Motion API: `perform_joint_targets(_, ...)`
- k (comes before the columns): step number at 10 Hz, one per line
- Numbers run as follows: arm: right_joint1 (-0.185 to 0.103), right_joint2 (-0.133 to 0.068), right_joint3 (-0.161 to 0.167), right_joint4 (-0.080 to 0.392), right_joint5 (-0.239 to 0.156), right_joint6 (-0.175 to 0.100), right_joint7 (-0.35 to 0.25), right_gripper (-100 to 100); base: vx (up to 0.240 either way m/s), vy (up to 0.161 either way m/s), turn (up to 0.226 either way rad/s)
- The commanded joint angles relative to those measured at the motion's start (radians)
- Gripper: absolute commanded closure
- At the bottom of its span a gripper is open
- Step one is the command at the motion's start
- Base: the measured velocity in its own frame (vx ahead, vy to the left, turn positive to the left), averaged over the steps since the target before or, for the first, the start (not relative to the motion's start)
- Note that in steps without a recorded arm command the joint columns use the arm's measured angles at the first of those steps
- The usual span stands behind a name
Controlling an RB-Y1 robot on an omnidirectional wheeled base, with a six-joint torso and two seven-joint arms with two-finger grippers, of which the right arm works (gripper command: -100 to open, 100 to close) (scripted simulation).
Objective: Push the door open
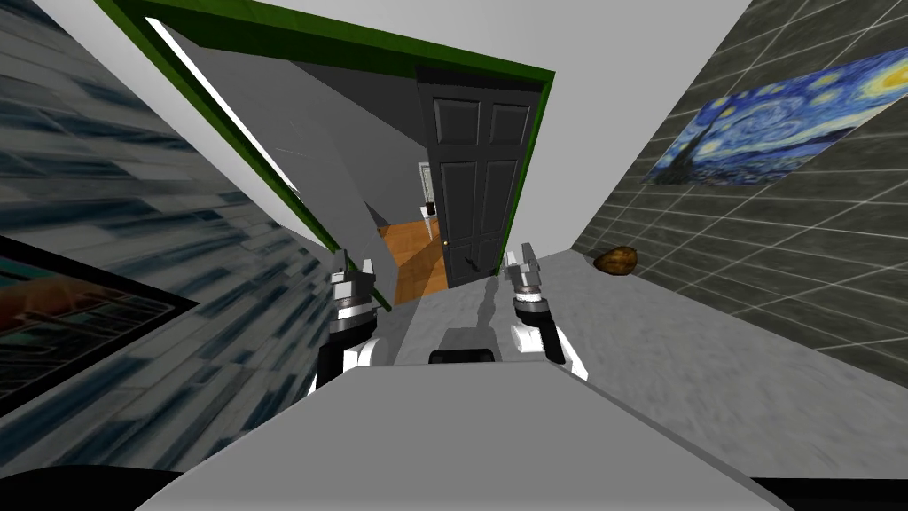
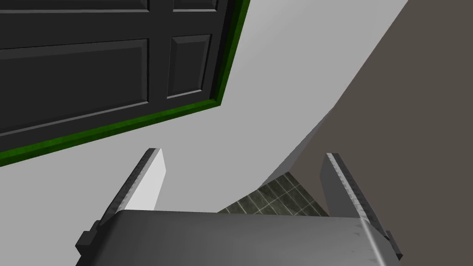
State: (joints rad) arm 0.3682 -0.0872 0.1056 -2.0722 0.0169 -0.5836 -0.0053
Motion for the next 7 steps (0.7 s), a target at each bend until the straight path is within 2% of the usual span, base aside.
perform_joint_targets(1, -0.008, -0.002, 0.015, 0.033, 0.0, -0.008, -0.003, -100, 0.087, 0.018, -0.042)
perform_joint_targets(7, -0.049, -0.013, 0.065, 0.156, -0.003, -0.026, -0.017, -100, 0.098, 0.032, -0.05)
